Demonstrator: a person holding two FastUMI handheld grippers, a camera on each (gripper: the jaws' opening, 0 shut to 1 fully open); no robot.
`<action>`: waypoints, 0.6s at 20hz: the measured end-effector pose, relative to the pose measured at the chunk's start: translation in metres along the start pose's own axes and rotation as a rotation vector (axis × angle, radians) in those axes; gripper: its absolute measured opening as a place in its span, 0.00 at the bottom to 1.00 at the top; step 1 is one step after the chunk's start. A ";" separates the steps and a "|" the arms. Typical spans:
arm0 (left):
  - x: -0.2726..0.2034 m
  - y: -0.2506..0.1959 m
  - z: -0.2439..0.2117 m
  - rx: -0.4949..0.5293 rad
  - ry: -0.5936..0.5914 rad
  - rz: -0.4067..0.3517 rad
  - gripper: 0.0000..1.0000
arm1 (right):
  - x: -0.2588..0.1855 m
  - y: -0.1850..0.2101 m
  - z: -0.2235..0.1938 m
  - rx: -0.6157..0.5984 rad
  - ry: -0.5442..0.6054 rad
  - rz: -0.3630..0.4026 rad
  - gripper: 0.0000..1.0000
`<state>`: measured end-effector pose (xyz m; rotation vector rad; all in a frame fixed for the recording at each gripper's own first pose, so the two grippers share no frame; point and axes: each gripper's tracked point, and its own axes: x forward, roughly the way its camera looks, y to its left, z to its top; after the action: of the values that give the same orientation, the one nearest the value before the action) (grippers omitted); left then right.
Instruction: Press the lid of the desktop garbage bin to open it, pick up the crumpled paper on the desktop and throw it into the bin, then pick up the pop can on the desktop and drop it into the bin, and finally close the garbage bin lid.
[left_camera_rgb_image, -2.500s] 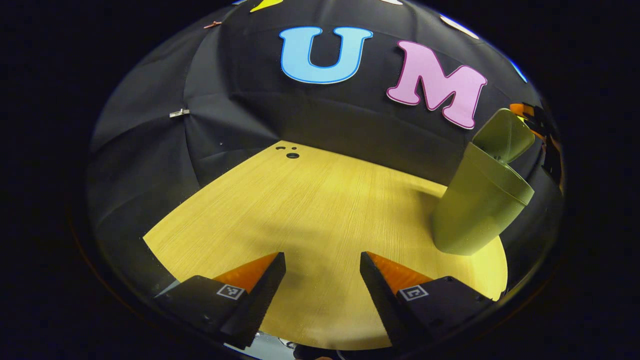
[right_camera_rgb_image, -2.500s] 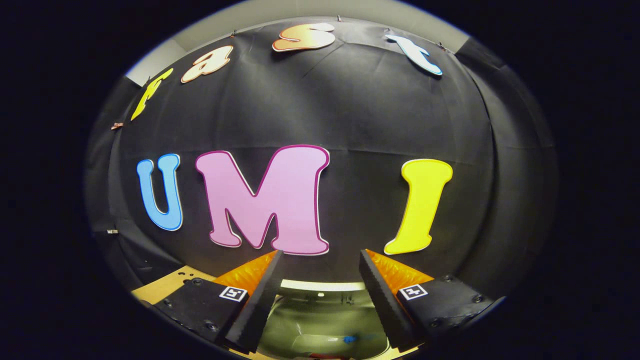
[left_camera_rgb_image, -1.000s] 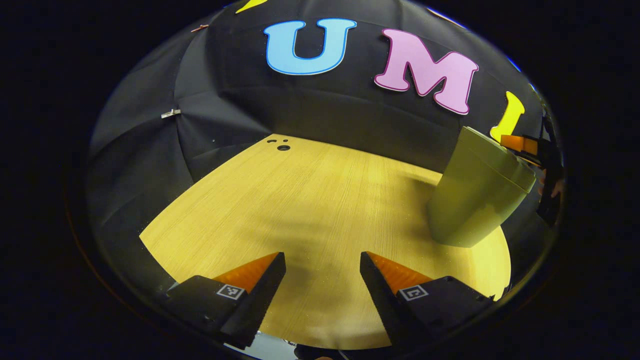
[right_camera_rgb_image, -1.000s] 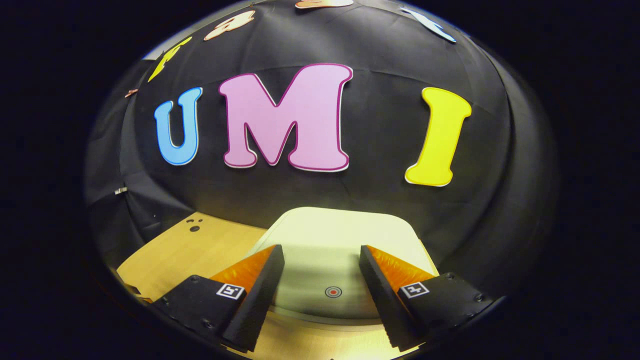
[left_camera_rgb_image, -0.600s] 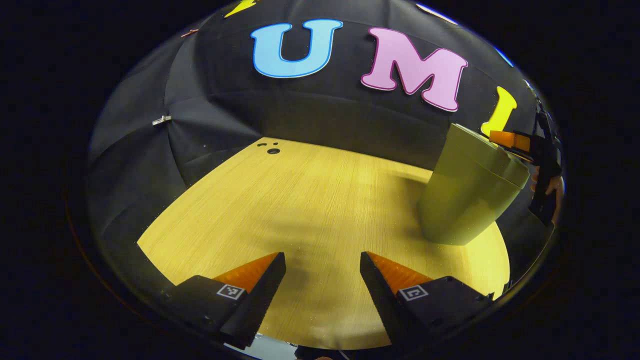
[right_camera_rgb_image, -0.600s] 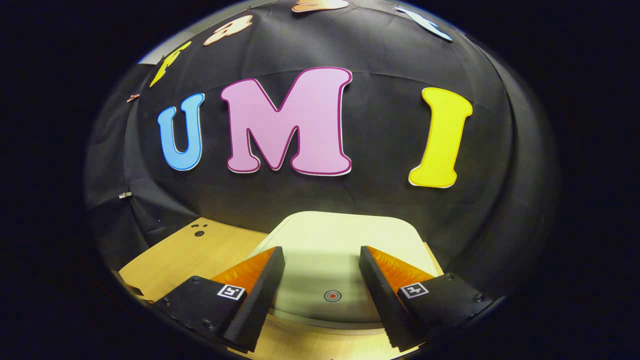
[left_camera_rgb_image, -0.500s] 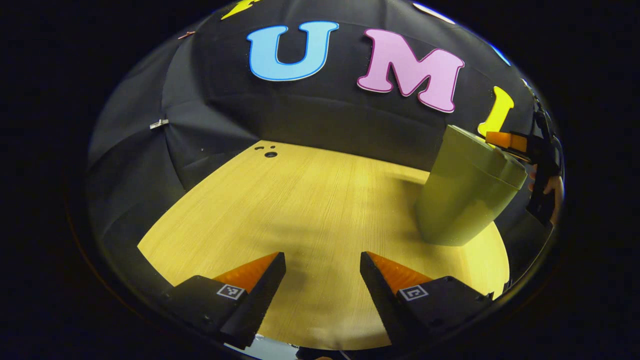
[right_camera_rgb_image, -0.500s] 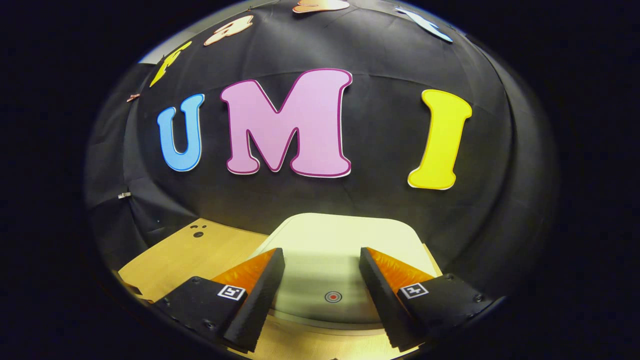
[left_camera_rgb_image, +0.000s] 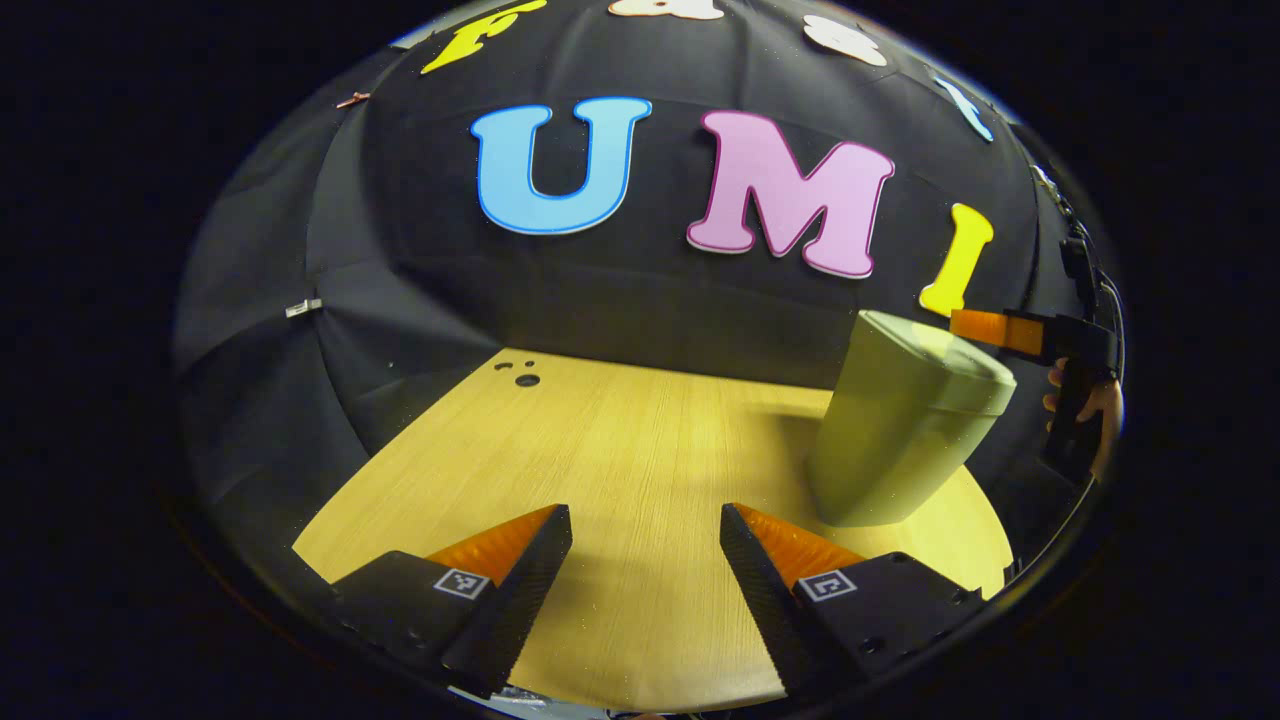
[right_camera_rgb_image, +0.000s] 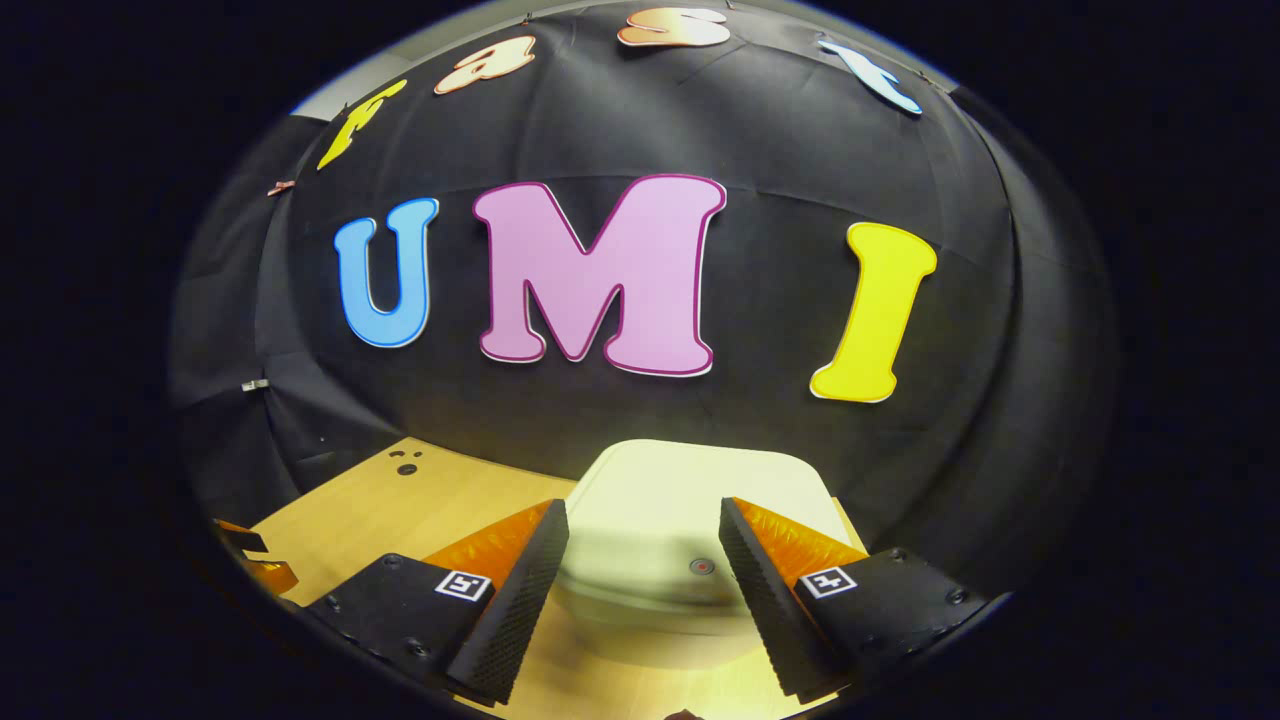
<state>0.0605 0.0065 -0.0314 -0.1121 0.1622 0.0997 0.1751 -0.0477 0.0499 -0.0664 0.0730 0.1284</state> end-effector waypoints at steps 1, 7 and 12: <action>-0.007 0.001 0.007 0.011 -0.023 -0.012 0.96 | -0.009 0.006 0.002 0.011 -0.004 -0.003 0.96; -0.063 0.016 0.037 0.101 -0.179 -0.078 0.96 | -0.074 0.042 0.001 0.059 -0.009 -0.024 0.96; -0.091 0.017 0.023 0.116 -0.225 -0.152 0.96 | -0.117 0.075 -0.027 0.037 0.022 -0.022 0.96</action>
<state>-0.0269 0.0181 0.0040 0.0034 -0.0652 -0.0492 0.0481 0.0096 0.0274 -0.0317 0.0967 0.1039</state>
